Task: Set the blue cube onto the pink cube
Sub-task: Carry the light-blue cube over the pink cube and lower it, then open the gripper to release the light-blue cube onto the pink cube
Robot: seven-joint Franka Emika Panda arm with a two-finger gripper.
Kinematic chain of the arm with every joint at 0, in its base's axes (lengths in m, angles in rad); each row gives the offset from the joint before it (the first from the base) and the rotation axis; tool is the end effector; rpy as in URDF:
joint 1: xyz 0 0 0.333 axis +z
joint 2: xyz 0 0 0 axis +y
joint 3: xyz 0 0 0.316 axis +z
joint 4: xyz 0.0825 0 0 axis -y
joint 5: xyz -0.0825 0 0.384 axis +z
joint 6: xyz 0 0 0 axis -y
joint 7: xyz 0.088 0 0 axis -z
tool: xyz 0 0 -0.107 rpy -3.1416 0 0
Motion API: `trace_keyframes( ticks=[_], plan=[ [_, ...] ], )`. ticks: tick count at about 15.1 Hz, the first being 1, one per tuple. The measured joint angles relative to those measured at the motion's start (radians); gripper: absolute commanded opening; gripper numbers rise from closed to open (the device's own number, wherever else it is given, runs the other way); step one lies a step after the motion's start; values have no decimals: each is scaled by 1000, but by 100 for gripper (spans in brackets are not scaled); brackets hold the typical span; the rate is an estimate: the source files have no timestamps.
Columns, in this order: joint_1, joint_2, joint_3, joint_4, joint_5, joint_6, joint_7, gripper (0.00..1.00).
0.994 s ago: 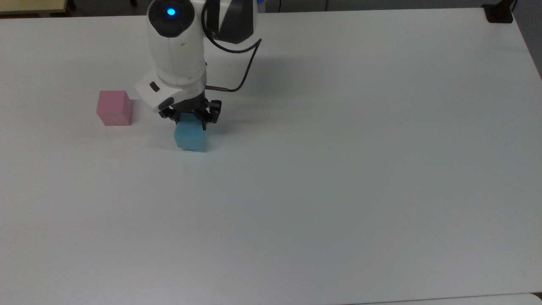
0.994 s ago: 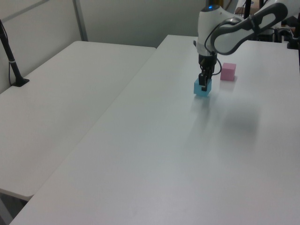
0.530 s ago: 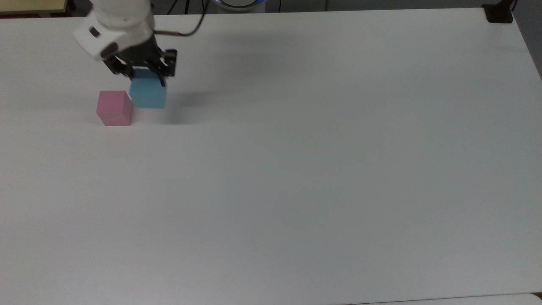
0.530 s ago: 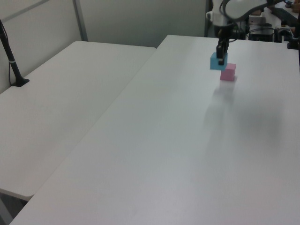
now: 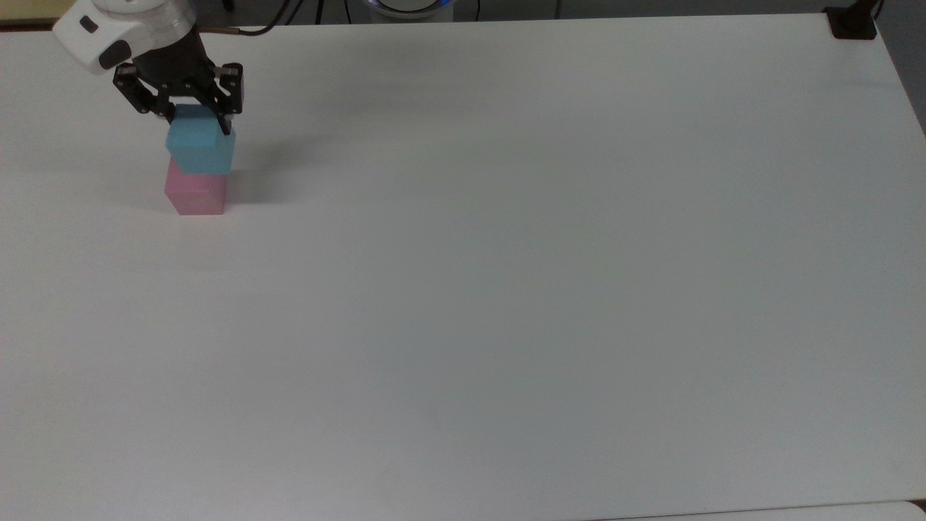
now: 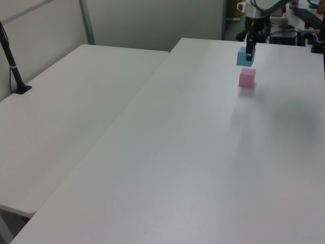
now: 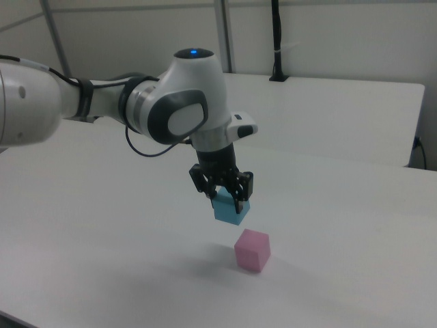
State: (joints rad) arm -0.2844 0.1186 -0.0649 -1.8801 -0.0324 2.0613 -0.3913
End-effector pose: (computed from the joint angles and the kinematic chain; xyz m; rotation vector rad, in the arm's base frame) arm 0.5612 -0.2050 0.4516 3.0826 0.0880 0.0698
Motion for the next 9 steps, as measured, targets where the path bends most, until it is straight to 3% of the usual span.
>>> trace_keyframes(
  ticks=[9],
  plan=[
    [-66,31,-2,-36,0,92,-1,43]
  ],
)
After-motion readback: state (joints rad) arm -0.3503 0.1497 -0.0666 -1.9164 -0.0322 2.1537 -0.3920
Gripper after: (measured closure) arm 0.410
